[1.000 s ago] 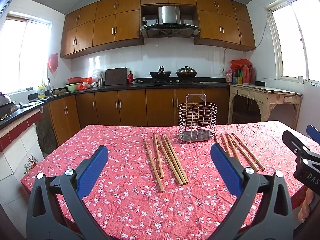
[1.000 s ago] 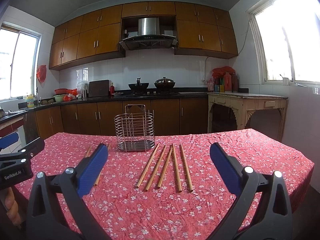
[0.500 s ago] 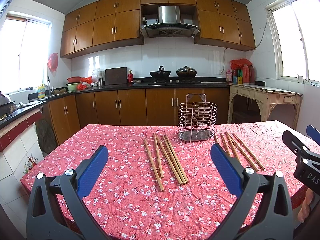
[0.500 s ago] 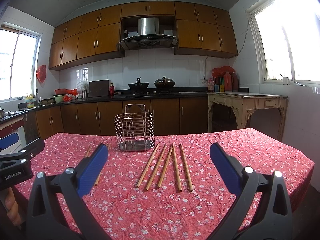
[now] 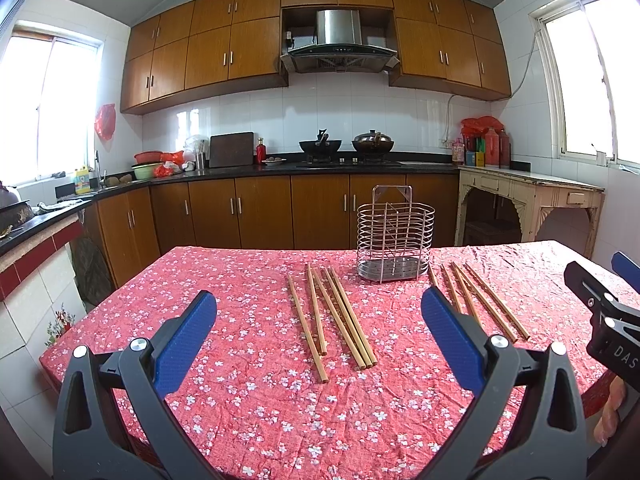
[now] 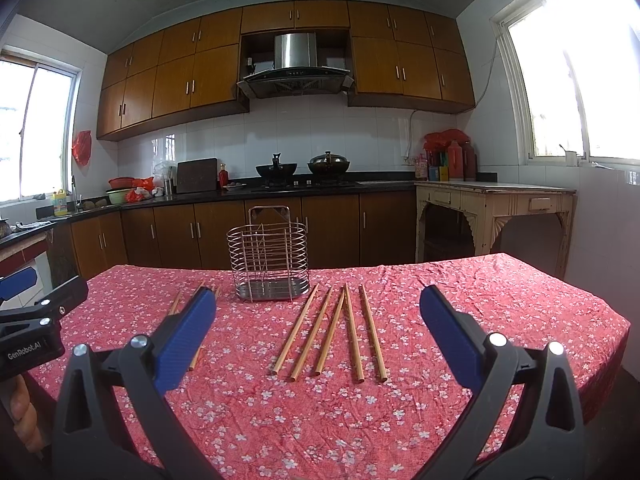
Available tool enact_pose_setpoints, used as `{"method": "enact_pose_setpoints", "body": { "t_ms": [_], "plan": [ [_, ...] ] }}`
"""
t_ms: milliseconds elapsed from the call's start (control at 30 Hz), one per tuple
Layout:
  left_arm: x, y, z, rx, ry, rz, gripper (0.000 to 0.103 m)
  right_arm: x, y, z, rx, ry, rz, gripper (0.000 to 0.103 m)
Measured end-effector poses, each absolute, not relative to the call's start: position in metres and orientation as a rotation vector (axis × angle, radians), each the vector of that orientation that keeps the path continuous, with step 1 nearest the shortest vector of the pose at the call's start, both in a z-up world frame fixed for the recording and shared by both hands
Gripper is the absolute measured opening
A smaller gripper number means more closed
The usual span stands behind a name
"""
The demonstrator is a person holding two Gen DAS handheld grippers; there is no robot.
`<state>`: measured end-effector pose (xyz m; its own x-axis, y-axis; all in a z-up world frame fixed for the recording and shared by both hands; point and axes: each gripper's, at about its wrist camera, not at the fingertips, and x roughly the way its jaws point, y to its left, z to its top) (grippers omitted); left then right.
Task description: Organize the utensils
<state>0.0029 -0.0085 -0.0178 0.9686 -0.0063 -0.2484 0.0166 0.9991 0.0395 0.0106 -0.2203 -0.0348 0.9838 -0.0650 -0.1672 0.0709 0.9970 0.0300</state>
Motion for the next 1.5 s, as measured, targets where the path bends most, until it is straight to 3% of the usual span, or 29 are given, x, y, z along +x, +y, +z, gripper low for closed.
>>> {"method": "enact_pose_setpoints", "body": {
  "t_ms": [300, 533, 633, 767, 933, 1300, 1367, 1500],
  "plan": [
    [0.034, 0.005, -0.039, -0.004, 0.389, 0.017, 0.101, 0.037, -0.238, -0.051, 0.09, 0.272, -0.112, 0.098],
    [0.077, 0.031, -0.057, -0.027, 0.554, 0.061, 0.101, 0.103, -0.286, -0.083, 0.19, 0.547, -0.187, 0.054],
    [0.095, 0.037, -0.065, -0.009, 0.608, 0.056, 0.09, 0.131, -0.299, -0.098, 0.215, 0.648, -0.194, 0.042],
    [0.114, 0.041, -0.074, -0.015, 0.672, 0.028, 0.073, 0.158, -0.3, -0.117, 0.209, 0.754, -0.184, 0.039],
    [0.136, 0.038, -0.088, -0.021, 0.75, -0.005, 0.061, 0.176, -0.299, -0.13, 0.173, 0.821, -0.178, 0.034],
    [0.182, 0.022, -0.11, 0.032, 0.877, -0.032, 0.031, 0.192, -0.292, -0.131, 0.119, 0.825, -0.2, 0.024],
    [0.185, 0.021, -0.11, 0.044, 0.881, -0.028, 0.019, 0.194, -0.292, -0.13, 0.112, 0.826, -0.2, 0.01],
    [0.193, 0.036, -0.112, 0.011, 0.888, 0.008, 0.008, 0.202, -0.3, -0.131, 0.145, 0.825, -0.219, 0.008]
  ]
}}
